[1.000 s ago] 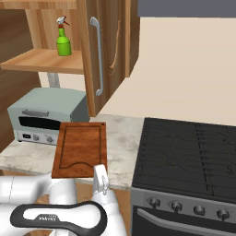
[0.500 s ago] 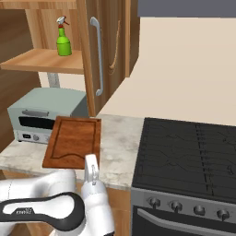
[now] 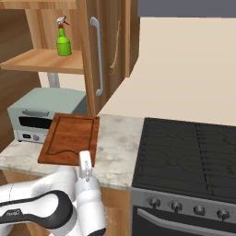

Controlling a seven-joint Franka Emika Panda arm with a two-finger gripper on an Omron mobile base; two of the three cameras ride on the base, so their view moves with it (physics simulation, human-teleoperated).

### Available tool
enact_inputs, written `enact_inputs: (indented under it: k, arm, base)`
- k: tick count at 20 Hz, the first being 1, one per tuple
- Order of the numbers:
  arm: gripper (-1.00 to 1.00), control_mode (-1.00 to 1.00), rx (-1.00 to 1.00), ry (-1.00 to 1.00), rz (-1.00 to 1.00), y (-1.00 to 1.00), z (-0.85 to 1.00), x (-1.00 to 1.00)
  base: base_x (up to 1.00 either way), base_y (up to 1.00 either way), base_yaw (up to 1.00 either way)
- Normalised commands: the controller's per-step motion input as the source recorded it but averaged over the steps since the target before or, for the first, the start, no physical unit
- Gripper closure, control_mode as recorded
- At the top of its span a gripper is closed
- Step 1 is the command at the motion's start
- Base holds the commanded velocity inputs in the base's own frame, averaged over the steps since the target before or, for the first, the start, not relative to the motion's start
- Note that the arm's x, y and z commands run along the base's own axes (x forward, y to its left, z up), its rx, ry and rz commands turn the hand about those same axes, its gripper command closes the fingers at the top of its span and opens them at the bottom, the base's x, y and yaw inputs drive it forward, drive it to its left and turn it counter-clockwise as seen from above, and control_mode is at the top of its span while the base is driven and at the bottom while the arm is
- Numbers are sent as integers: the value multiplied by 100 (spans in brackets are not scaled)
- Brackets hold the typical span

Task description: Move the cutting board and knife to the sink. Then move spray from the cabinet to the counter.

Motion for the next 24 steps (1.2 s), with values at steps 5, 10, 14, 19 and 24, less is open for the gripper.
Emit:
enact_inputs:
  k: [5,10,14,19,24]
  arm:
    - [100,-100,0,0,0,0,0,0]
    - [100,100,0,0,0,0,0,-1]
    - [100,100,0,0,0,0,0,0]
    - [100,100,0,0,0,0,0,0]
    - [100,100,0,0,0,0,0,0]
  base:
    - [0,0,0]
    - [-24,-5,-1]
    - [-45,-11,-2]
    - [-57,-14,-2]
    - [-40,-3,-39]
